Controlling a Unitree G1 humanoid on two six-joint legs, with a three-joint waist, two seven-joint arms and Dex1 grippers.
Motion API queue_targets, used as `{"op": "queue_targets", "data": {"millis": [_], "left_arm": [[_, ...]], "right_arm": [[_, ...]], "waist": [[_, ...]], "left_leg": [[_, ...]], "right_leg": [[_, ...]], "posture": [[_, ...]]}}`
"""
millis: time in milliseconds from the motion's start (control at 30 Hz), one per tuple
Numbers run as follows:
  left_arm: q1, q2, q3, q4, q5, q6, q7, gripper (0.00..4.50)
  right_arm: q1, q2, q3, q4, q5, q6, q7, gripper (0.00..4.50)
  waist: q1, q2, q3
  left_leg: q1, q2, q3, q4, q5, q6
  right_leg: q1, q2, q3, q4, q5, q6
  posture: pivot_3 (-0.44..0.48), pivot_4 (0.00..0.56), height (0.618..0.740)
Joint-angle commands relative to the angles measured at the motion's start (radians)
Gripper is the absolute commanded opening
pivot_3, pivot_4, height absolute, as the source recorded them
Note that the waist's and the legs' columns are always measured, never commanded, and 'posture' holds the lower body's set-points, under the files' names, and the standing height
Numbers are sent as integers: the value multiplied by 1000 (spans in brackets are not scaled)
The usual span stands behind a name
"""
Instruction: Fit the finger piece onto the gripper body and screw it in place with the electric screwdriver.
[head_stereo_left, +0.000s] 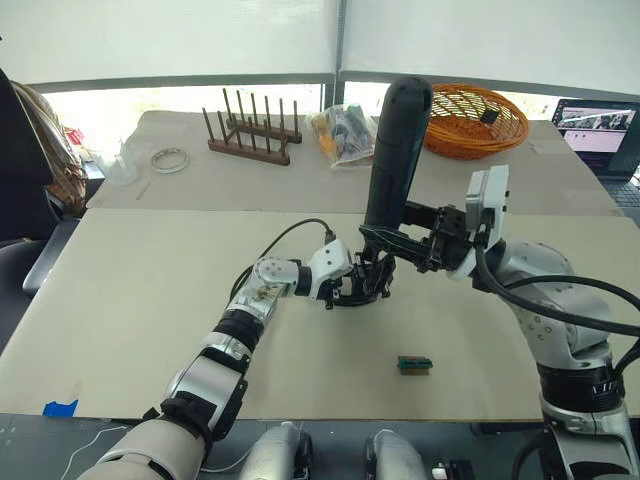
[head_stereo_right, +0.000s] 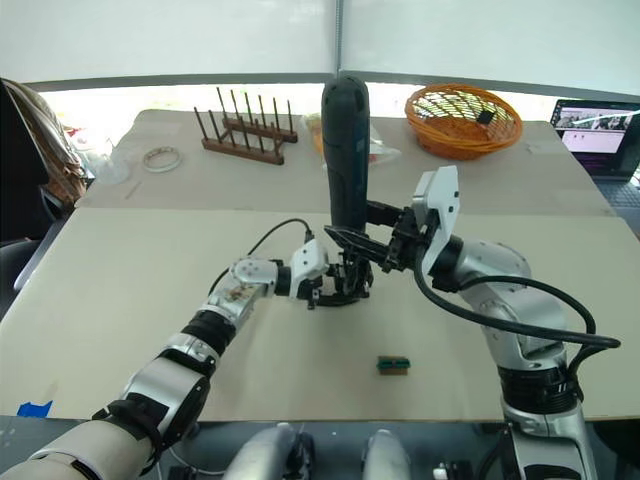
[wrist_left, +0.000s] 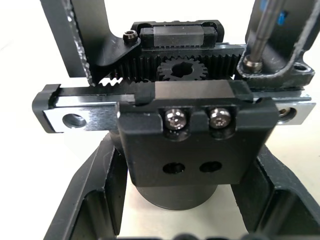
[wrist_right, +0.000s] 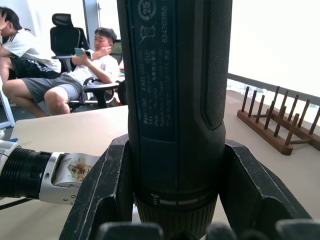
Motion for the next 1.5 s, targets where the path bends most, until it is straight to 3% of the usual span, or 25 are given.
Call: {"op": "queue_targets", "data": {"millis": [33,367,467,533,633,733,867,967,1133,1333,1500], "left_arm": [[-4,20,3,-25,16,-5,0,2325],[1,14,-10,-30,25,2,-8,2325],[-11,14,0,-17,22,20,0,2325],[-15,24,7,-19,15,26,-15,3373],[-14,52,11,-36,13,22,-48,4485],[-5,104,16,-85,-2,23,-107,4500],[47,188,15,-271,-89,77,-282,4500],[115,248,-6,-502,-189,215,-400,4500],[213,294,-73,-740,-240,291,-478,4500],[240,274,-132,-748,-220,240,-480,4500],[229,214,-158,-665,-187,192,-438,4500]], "right_arm": [[-95,-13,-98,-54,72,14,-41,1970],[-127,-7,-120,-96,159,52,-49,1969],[-140,7,-143,-131,264,106,-88,1969],[-144,0,-157,-160,350,150,-109,1969],[-127,-27,-169,-194,423,188,-119,1969],[-74,-68,-185,-229,454,205,-106,1969],[64,-145,-238,-322,502,216,-91,1969],[224,-189,-317,-402,521,208,-106,1968],[540,-174,-439,-529,404,134,-110,1968],[746,-66,-461,-594,250,26,-189,1968],[847,29,-384,-639,143,-45,-234,1968]], "waist": [[0,0,0],[1,0,0],[1,0,0],[1,0,0],[1,0,1],[2,0,1],[4,0,1],[3,0,1],[13,0,1],[16,0,0],[23,0,0]], "left_leg": [[0,0,0,0,0,0],[-1,-1,0,-1,0,0],[-1,-1,0,-1,0,0],[-1,-1,0,-1,0,0],[-1,-1,0,-1,0,0],[-1,-1,0,-1,0,0],[-1,-1,-1,-1,0,0],[-1,-1,-1,-2,0,0],[0,0,-2,-1,0,0],[2,0,-1,-1,0,0],[1,-1,-1,-2,0,0]], "right_leg": [[-1,0,0,0,0,0],[1,0,-2,0,0,0],[0,0,-2,0,0,0],[0,0,-2,0,0,0],[0,0,-2,0,0,0],[1,0,-2,0,0,0],[1,-1,-2,-2,0,0],[1,-1,-2,-3,0,0],[3,-1,-1,-4,0,0],[3,0,1,-2,0,0],[3,0,1,-2,0,0]], "posture": [[0,150,740],[0,150,740],[0,150,740],[0,150,740],[0,150,740],[0,150,740],[0,150,740],[0,150,740],[0,150,740],[0,150,740],[0,150,740]]}}
